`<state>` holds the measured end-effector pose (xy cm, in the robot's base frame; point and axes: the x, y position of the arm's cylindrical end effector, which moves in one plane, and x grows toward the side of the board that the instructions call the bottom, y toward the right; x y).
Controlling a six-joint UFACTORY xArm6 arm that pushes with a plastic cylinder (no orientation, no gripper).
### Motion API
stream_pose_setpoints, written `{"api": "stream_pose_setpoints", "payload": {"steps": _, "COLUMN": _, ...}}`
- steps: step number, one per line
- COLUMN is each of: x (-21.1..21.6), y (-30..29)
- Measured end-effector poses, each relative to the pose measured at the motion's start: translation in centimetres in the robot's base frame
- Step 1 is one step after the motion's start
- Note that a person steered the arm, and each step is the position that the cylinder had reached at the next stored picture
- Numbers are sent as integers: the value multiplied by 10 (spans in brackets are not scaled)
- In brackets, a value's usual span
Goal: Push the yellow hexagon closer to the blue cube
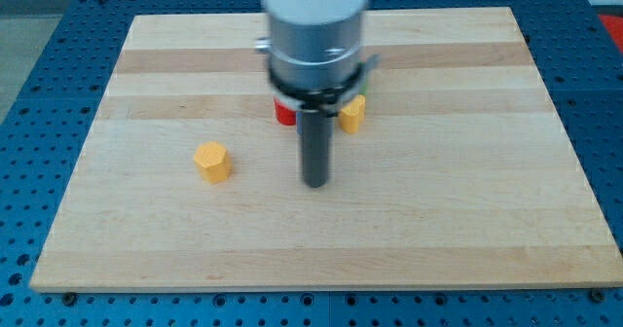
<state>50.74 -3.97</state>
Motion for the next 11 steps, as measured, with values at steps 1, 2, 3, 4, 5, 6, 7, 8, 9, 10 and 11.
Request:
{"api": "stream_pose_setpoints", "payload": {"steps": 1, "x": 14, "y": -61}}
{"api": "stream_pose_setpoints", "payload": {"steps": 2, "x": 23, "y": -106}}
{"api": "stream_pose_setpoints", "payload": {"steps": 3, "x": -2, "y": -106}}
{"api": "stream_pose_setpoints", "payload": {"steps": 4, "x": -12, "y": -76}}
{"api": "stream_pose_setpoints", "payload": {"steps": 5, "x": -13, "y": -90}}
{"api": "stream_pose_setpoints", "payload": {"steps": 6, "x": -18, "y": -120}}
{"api": "stream_pose_setpoints", "payload": {"steps": 7, "x": -45, "y": -107}}
{"api": "stream_pose_setpoints", "payload": {"steps": 8, "x": -54, "y": -70}}
{"api": "stream_pose_setpoints", "payload": {"steps": 9, "x": -57, "y": -38}}
{"api": "stream_pose_setpoints", "payload": {"steps": 10, "x": -59, "y": -31}}
{"api": "stream_pose_setpoints", "payload": {"steps": 11, "x": -46, "y": -54}}
